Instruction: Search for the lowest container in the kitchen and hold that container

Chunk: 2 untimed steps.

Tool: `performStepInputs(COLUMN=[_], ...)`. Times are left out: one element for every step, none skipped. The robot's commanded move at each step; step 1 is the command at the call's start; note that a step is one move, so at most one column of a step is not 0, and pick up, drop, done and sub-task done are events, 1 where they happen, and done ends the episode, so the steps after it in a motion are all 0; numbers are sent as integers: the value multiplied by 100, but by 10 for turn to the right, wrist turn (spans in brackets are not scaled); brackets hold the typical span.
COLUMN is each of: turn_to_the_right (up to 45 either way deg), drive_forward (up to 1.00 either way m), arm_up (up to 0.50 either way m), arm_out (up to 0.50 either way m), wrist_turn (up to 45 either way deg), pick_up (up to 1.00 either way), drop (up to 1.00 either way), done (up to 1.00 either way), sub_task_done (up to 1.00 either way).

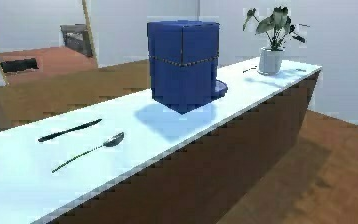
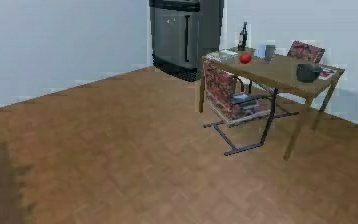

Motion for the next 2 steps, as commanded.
performStepInputs(turn_to_the_right=[450,30], drive_forward=[0,0], arm_up=[0,0], arm_out=[0,0], wrist_turn=[0,0], pick_up=[0,0], drop=[0,0], done=[0,0], sub_task_done=[0,0])
